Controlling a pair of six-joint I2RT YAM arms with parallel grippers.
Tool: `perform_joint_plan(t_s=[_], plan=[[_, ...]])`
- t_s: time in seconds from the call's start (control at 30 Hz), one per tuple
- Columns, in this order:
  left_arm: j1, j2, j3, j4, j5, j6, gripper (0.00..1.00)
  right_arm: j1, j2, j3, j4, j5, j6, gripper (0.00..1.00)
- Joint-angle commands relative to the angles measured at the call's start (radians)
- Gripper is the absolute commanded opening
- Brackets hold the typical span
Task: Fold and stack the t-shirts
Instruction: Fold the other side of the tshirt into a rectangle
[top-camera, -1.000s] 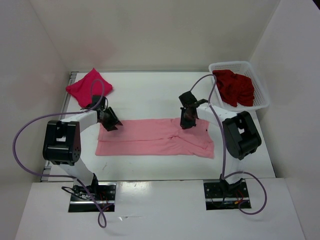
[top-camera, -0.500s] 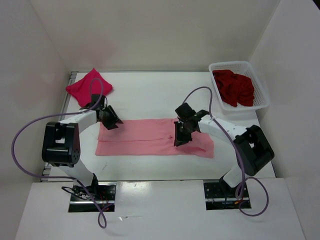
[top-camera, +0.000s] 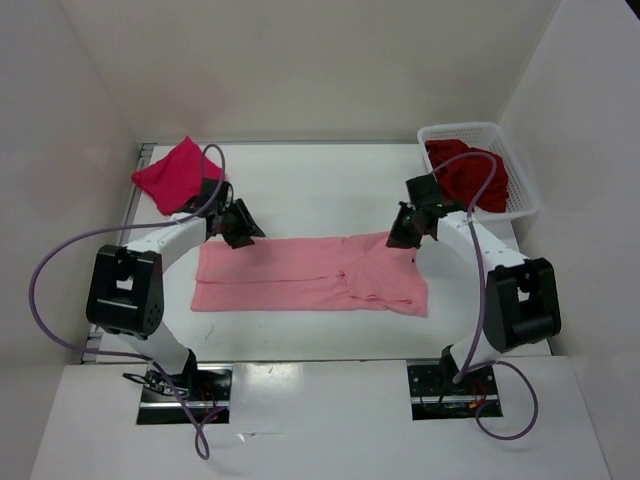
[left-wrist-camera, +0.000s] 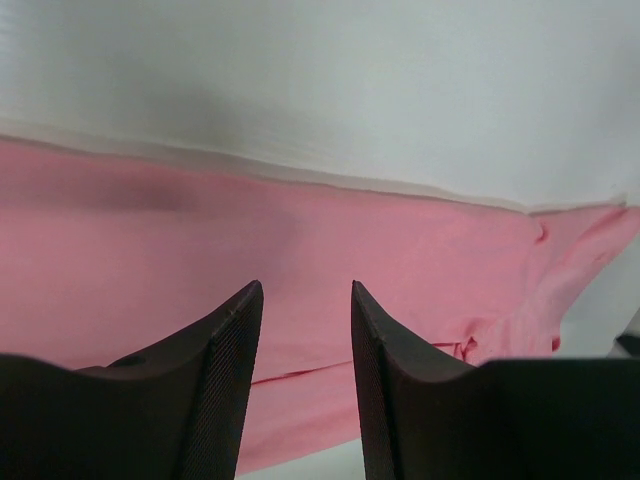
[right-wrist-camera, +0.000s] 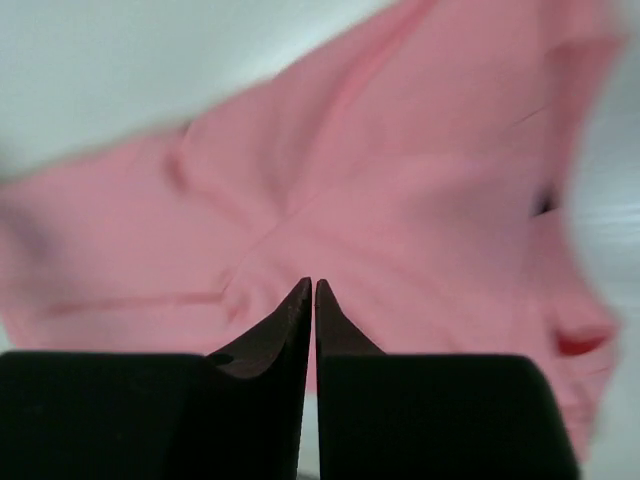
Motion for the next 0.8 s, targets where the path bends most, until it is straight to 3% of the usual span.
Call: perform_joint_plan(t_s=[0.0,0.1,0.43,0.7,0.77], plan=[[-0.036,0.063,0.064,0.023,0.009,-0.015,0.48,-0.097,0.053,0.031,0.106,0.177,0.005,0.1],[-0.045,0.108,0.065,0.055,0.019,-0.024,0.48,-0.174,0.089,0.031,0.144,0.239,-0.006,0.33],[0.005,0.232,0.072,0.08,0.052,-0.035,0.48,-0.22,0.24,0.059,0.196,0.296,-0.006,0.37],[0.048,0.252,0.043,0.089,0.062,-0.035,0.48,-0.211,0.261,0.049,0.233,0.227,0.003,0.34],[0.048,0.241,0.033,0.089,0.062,-0.035,0.48,-0.2,0.222,0.049,0.224,0.225,0.003,0.39]])
